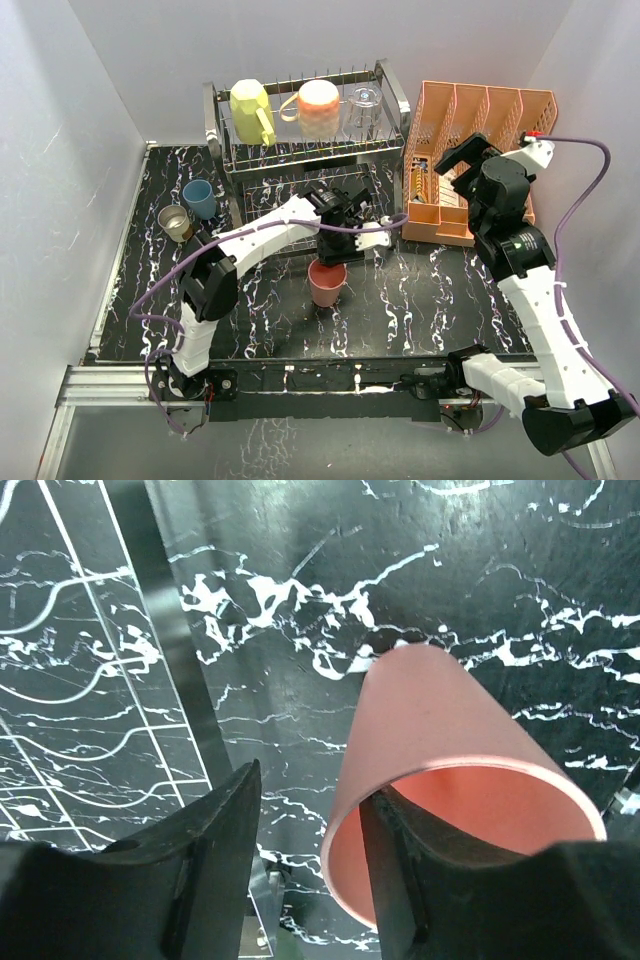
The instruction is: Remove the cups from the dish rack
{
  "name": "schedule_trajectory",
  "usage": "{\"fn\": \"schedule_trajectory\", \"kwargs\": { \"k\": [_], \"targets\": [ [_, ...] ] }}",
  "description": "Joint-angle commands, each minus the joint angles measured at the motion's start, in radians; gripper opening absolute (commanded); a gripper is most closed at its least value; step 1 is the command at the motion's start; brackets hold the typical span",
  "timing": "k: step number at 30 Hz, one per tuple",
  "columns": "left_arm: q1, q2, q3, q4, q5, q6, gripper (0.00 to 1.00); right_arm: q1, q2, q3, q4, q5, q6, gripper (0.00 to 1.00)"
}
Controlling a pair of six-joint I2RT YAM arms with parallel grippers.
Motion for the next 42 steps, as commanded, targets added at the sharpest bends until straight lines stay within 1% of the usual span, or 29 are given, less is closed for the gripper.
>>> {"fn": "schedule_trajectory", "kwargs": {
  "k": [1,3,5,6,8,9,10,12,13,17,20,21,25,27,30,32,34,38,42],
  "targets": [
    [-0.014,-0.005,0.071,-0.009,-0.01,-0.032,0.48,-0.009,0.028,0.081,0.074,0.005,-0.073,0.98],
    [-0.015,-0.025,0.1,-0.031,-0.007,-0.037,0.5,-0.009,0.04,0.104,0.094,-0.008,-0.104,0.98],
    [-0.014,-0.055,0.115,-0.062,0.003,-0.04,0.58,-0.008,0.056,0.134,0.116,-0.034,-0.136,0.98],
    [-0.014,-0.077,0.118,-0.08,0.012,-0.04,0.63,-0.008,0.066,0.154,0.126,-0.064,-0.154,0.98],
    [-0.014,-0.132,0.11,-0.114,0.04,-0.041,0.66,-0.008,0.091,0.205,0.141,-0.113,-0.184,0.98],
    [-0.014,-0.161,0.102,-0.129,0.058,-0.04,0.71,-0.009,0.105,0.23,0.147,-0.135,-0.193,0.98],
    [-0.014,-0.199,0.086,-0.139,0.078,-0.04,0.79,-0.008,0.115,0.25,0.159,-0.16,-0.204,0.98],
    [-0.015,-0.281,0.034,-0.14,0.096,-0.039,0.86,-0.009,0.145,0.301,0.166,-0.209,-0.221,0.98],
    [-0.015,-0.325,-0.005,-0.139,0.099,-0.036,0.88,-0.008,0.164,0.332,0.159,-0.235,-0.23,0.98],
    [-0.008,-0.466,-0.079,-0.158,0.105,-0.047,0.9,-0.009,0.273,0.472,0.122,-0.365,-0.251,0.98],
    [0.035,-0.551,-0.119,-0.162,0.118,-0.081,0.91,-0.002,0.357,0.576,0.08,-0.443,-0.28,0.98],
    [0.073,-0.583,-0.132,-0.159,0.147,-0.095,0.93,0.004,0.381,0.606,0.066,-0.459,-0.294,0.98],
    [0.303,-0.646,-0.182,-0.128,0.285,-0.125,0.95,0.063,0.485,0.732,-0.001,-0.469,-0.357,0.98],
    [0.353,-0.692,-0.205,-0.11,0.322,-0.136,0.95,0.104,0.536,0.797,-0.035,-0.468,-0.391,0.98],
    [0.361,-0.748,-0.25,-0.074,0.335,-0.168,0.97,0.152,0.611,0.889,-0.083,-0.5,-0.44,0.98],
    [0.36,-0.764,-0.27,-0.072,0.331,-0.178,0.97,0.181,0.667,0.976,-0.151,-0.482,-0.474,0.98],
    [0.36,-0.771,-0.283,-0.074,0.326,-0.182,0.97,0.187,0.703,1.021,-0.185,-0.452,-0.49,0.99],
    [0.361,-0.782,-0.292,-0.072,0.329,-0.181,0.97,0.19,0.712,1.023,-0.184,-0.425,-0.512,0.99],
    [0.361,-0.787,-0.291,-0.057,0.327,-0.178,0.97,0.201,0.723,1.001,-0.193,-0.401,-0.53,0.97]
  ]
}}
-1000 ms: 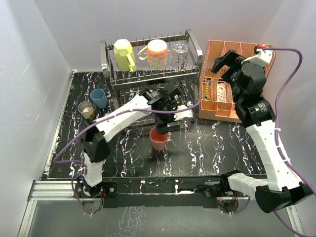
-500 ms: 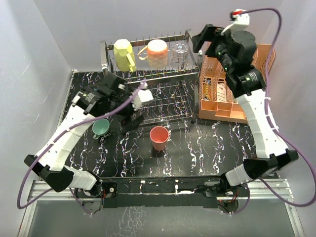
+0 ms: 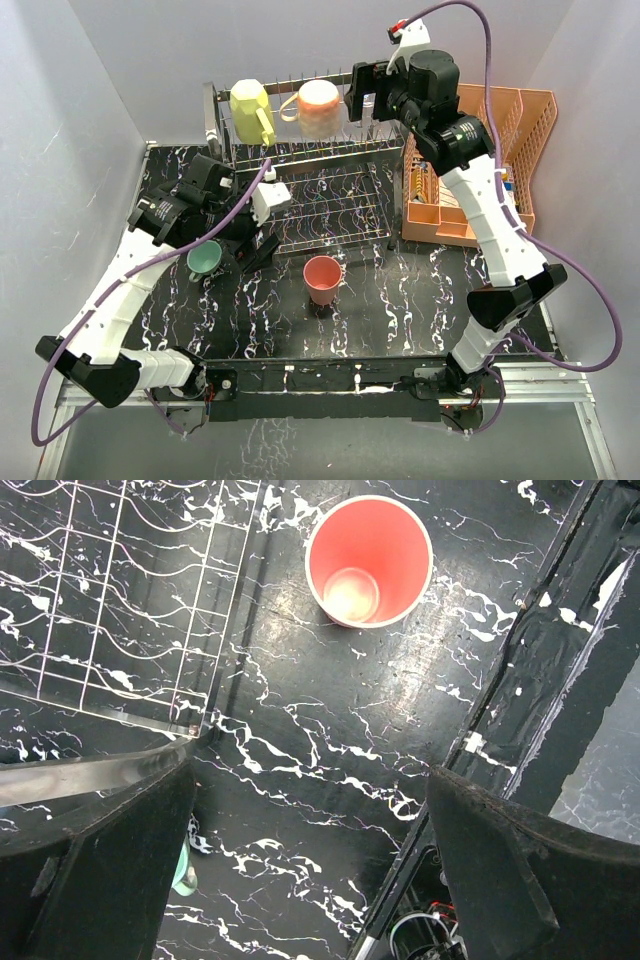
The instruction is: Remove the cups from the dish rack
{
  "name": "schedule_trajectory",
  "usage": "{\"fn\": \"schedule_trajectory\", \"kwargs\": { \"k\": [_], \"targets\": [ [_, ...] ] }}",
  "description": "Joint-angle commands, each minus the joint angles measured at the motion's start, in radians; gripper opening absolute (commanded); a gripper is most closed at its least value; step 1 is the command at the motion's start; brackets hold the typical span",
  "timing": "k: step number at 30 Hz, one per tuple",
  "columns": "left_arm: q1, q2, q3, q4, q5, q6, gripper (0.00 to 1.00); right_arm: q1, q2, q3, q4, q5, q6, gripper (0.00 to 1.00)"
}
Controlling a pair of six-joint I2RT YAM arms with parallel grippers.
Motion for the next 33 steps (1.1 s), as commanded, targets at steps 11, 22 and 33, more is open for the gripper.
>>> {"fn": "schedule_trajectory", "kwargs": {
  "k": [11,22,33],
  "targets": [
    [-0.002,-0.037,-0.015,0.041,0.015,0.031,0.97,0.057,0.03,-0.016,0.028,0.149,-0.086,0.87],
    [-0.002,-0.056,-0.012,0.044,0.055,0.057,0.97,0.063,0.088,-0.052,0.056,0.182,-0.08,0.86],
    [-0.001,-0.082,-0.034,0.06,0.07,0.081,0.97,0.078,0.082,-0.027,0.148,0.193,-0.075,0.58]
  ]
}}
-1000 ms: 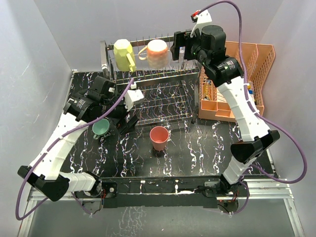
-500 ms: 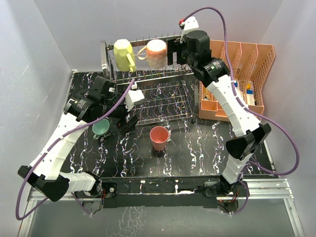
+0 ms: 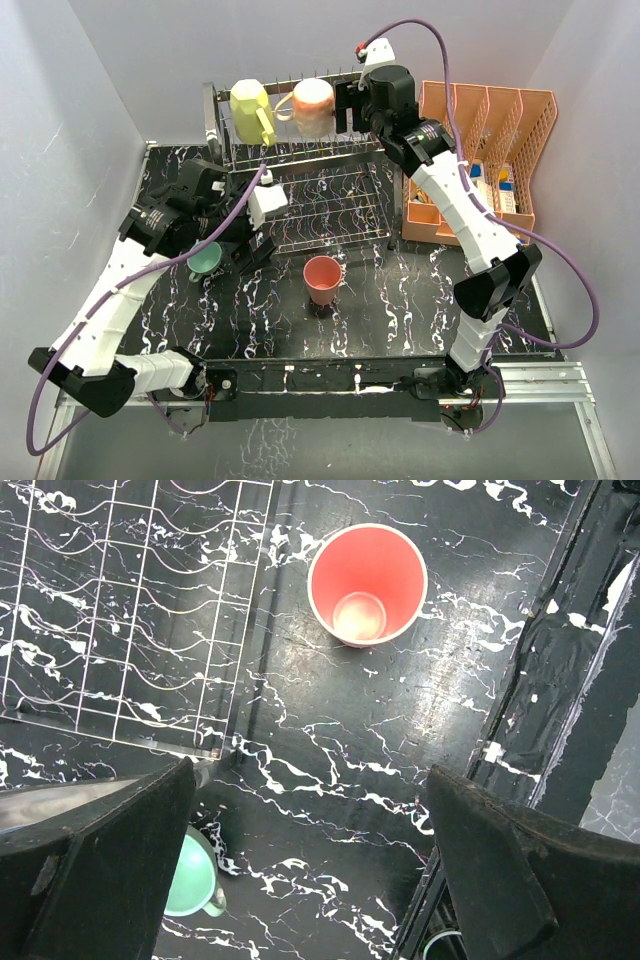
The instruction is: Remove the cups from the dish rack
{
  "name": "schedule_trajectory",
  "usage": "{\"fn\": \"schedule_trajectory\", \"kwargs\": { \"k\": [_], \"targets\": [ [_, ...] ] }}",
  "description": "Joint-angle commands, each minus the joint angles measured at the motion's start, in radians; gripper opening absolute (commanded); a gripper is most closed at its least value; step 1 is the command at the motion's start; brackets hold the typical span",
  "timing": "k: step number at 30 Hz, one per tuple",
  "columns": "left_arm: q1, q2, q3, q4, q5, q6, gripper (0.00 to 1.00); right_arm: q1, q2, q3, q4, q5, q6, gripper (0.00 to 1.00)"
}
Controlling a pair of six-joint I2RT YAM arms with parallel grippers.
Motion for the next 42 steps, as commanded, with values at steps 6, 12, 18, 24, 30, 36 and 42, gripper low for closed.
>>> {"fn": "schedule_trajectory", "kwargs": {
  "k": [6,12,18,24,30,36,42],
  "targets": [
    [-0.001,-0.049,-0.033,0.066,0.038,-0.003,0.96,0.018,-0.054,0.046,0.156,0.013,0.001,0.47],
    [-0.002,-0.098,-0.083,0.217,0.022,-0.016,0.96,0.02,-0.131,0.078,0.15,0.018,0.02,0.38],
    [-0.001,-0.132,-0.122,0.385,0.011,0.019,0.93,0.02,-0.252,-0.02,0.191,0.022,0.075,0.33],
    [-0.003,-0.153,-0.157,0.56,0.04,0.126,0.92,0.019,-0.405,-0.135,0.17,-0.032,0.197,0.31],
    [-0.062,-0.142,-0.202,0.719,0.04,0.308,0.9,0.02,-0.646,-0.478,0.19,-0.205,0.505,0.29],
    [-0.25,-0.127,-0.262,0.883,-0.067,0.515,0.9,0.02,-0.814,-0.782,0.278,-0.401,0.822,0.24],
    [-0.351,-0.167,-0.363,1.05,-0.102,0.614,0.87,0.02,-0.894,-0.993,0.394,-0.481,1.06,0.2]
  ]
}}
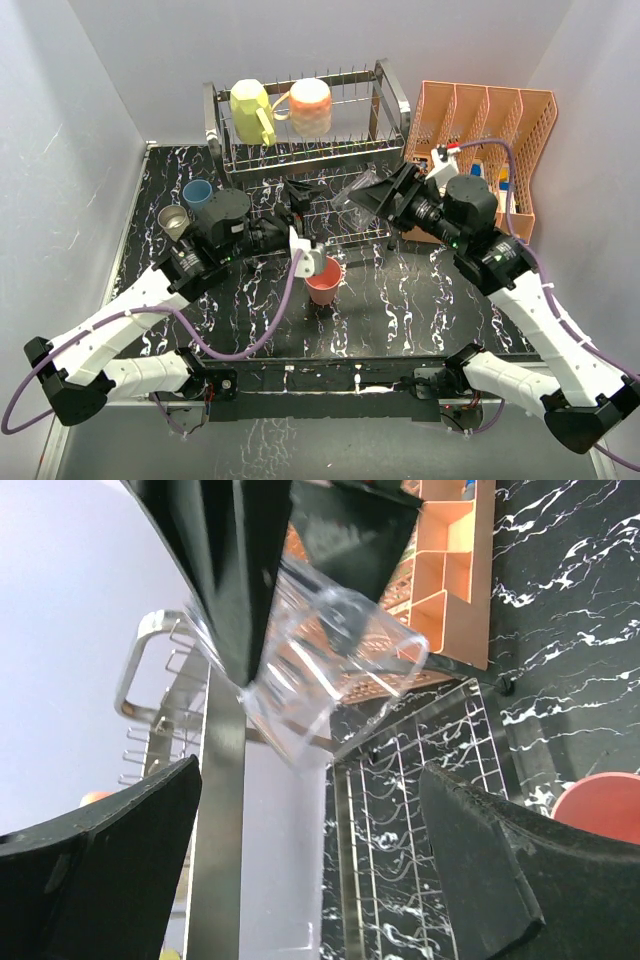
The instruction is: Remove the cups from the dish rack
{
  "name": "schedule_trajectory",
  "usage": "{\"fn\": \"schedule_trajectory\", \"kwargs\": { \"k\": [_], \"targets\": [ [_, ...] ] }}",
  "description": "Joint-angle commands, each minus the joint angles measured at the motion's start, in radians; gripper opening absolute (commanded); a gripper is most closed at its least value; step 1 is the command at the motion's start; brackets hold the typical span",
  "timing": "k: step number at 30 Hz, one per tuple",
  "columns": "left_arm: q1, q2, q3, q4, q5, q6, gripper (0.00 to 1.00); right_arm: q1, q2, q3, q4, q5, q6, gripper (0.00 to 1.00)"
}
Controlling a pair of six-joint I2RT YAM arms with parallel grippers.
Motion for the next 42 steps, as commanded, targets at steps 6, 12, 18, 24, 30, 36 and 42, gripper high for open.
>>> {"fn": "schedule_trajectory", "kwargs": {
  "k": [6,12,18,24,30,36,42],
  "targets": [
    [-0.07,-0.096,-0.151,0.206,-0.035,0.175,0.83,0.005,-0.11,-0.358,0.456,-0.213,0.534,0.19],
    [-0.079,-0.126,-0.212,0.186,-0.065,0.155,0.8,0.006,-0.131,-0.447,0.56,-0.225,0.628,0.18],
    [-0.08,-0.065,-0.158,0.129,-0.17,-0.08,0.76,0.009,-0.151,-0.481,0.604,-0.238,0.687,0.17],
    [-0.079,0.03,-0.052,0.062,-0.235,-0.392,0.66,0.011,-0.18,-0.522,0.62,-0.223,0.724,0.18],
    [-0.079,0.087,0.043,0.018,-0.2,-0.507,0.58,0.011,-0.169,-0.534,0.656,-0.239,0.745,0.18],
    [-0.079,0.116,0.058,-0.01,-0.177,-0.508,0.14,0.011,-0.163,-0.553,0.689,-0.236,0.751,0.25],
    [-0.079,0.242,0.19,-0.229,-0.08,-0.54,0.0,-0.007,-0.205,-0.496,0.392,-0.058,0.53,0.97]
  ]
}}
